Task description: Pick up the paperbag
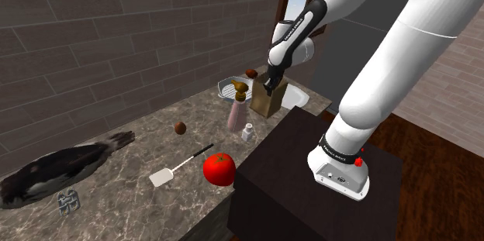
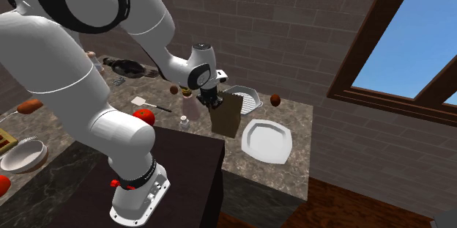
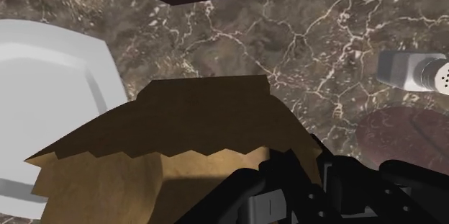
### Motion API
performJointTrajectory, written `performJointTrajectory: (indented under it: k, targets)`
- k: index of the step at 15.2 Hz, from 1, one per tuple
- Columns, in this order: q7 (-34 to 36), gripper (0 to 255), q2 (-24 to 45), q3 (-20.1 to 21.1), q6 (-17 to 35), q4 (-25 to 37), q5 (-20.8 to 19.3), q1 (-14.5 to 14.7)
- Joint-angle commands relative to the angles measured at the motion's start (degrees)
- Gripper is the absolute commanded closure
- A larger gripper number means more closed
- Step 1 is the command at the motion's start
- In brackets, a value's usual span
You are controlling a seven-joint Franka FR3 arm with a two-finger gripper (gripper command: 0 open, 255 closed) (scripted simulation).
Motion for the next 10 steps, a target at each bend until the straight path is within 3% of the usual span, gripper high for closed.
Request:
performJointTrajectory:
  k: [1,10]
  targets:
    - [0.5,255,-2.1,0.0,-2.0,0.0,-0.9,-0.2]
    - [1.6,255,-8.8,0.5,-9.4,0.8,-2.6,-0.7]
